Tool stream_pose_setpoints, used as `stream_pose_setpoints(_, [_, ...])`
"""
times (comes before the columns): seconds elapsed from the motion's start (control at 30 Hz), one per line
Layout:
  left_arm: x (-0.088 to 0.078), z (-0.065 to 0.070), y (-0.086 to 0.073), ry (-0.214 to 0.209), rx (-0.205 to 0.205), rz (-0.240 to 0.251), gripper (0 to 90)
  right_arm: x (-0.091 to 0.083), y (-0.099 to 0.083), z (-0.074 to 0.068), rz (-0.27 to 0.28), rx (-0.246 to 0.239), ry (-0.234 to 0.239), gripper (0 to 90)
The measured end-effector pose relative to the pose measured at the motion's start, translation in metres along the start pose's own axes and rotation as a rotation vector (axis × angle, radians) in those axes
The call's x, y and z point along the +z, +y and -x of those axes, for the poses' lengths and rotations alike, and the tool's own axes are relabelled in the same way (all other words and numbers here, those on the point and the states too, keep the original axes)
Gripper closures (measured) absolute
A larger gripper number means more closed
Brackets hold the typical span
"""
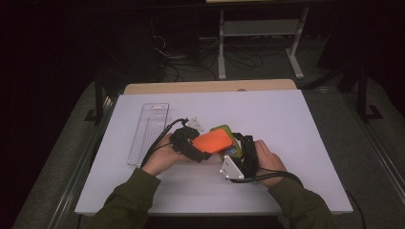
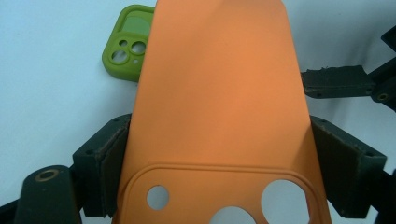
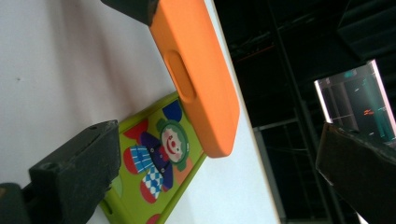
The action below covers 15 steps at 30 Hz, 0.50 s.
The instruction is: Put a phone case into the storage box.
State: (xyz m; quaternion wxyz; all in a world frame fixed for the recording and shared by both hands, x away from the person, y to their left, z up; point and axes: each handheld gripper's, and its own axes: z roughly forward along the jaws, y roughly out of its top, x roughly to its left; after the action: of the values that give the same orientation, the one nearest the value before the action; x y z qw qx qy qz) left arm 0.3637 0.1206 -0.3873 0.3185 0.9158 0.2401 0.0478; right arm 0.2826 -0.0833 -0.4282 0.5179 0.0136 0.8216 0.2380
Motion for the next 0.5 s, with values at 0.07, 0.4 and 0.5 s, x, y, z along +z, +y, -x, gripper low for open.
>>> stream_pose_setpoints(0.07, [-0.001, 0.000, 0.000, -0.002, 0.003, -0.005, 15.1, 0.000, 0.001, -0.002, 0.002, -0.016, -0.011, 0.0])
stream_pose_setpoints(0.4, [-0.002, 0.001, 0.002, -0.001, 0.010, 0.005, 15.1, 0.000, 0.006, -0.015, 0.026, -0.100, -0.094, 0.0])
stream_pose_setpoints(0.5, [-0.002, 0.002, 0.003, -0.007, 0.016, 0.010, 15.1, 0.001, 0.008, -0.017, 0.046, -0.167, -0.122, 0.0])
